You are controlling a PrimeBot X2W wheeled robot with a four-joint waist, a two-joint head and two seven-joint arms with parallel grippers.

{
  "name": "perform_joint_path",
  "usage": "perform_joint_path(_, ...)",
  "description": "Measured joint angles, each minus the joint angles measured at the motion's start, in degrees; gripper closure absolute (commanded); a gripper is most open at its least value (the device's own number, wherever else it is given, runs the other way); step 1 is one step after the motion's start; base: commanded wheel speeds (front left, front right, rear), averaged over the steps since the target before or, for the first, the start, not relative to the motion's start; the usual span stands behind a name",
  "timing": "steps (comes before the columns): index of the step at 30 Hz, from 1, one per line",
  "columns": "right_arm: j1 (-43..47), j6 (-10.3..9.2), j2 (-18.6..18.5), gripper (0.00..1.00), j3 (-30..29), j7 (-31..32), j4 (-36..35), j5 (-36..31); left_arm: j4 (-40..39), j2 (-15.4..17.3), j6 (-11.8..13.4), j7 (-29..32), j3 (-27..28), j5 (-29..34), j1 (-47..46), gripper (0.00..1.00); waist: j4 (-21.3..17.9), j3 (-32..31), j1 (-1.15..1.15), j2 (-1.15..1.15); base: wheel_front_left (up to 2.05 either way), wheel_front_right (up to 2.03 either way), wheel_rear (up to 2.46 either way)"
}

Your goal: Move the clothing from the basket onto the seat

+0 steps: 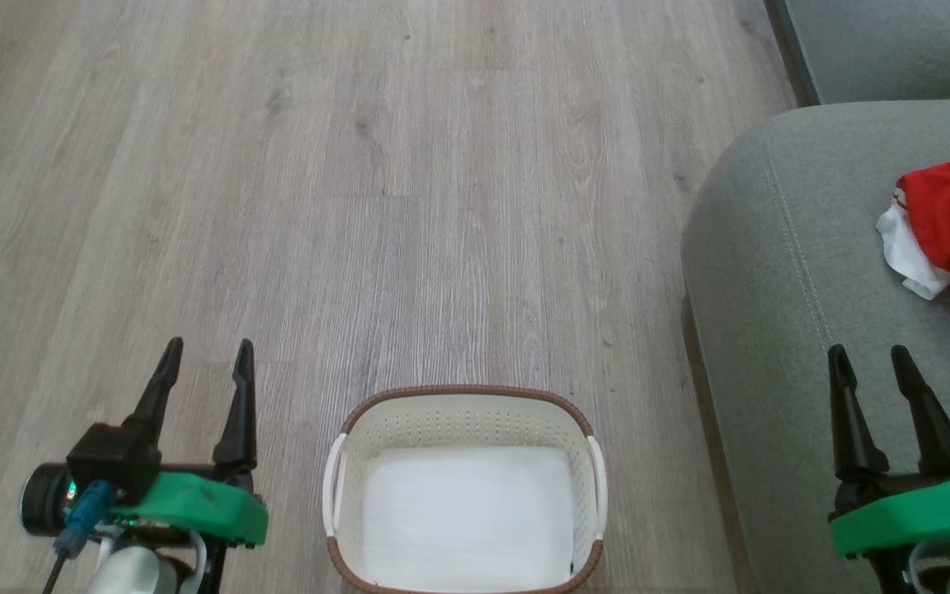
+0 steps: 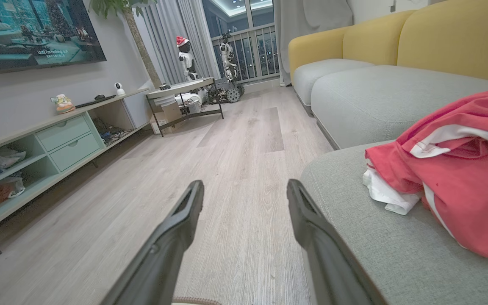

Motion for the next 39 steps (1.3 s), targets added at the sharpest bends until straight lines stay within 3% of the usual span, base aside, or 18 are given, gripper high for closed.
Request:
perform_joint_path(28,-0.1,0.01,0.3,0.0,0.0,0.3,0.5,-0.8,2.9,-5.7,-6.5,0.0,6.8,5.2,0.1,0.0,-0.3,0.3,0.0,0.0,0.0,0.0,0.0)
perform_joint_path(29,0.0,0.01,0.4,1.0,0.2,0.3,1.4,-0.8,3.7,-5.9,-6.5,0.1,6.7,5.2,0.1,1.0,-0.3,0.3,0.0,0.0,0.0,0.0,0.0)
perform_joint_path(39,1.0,0.01,1.1,1.0,0.8,0.7,5.9,2.0,7.9,-7.1,-6.6,1.2,6.6,2.2,3.3,1.0,-0.4,0.3,0.0,0.0,0.0,0.0,0.0)
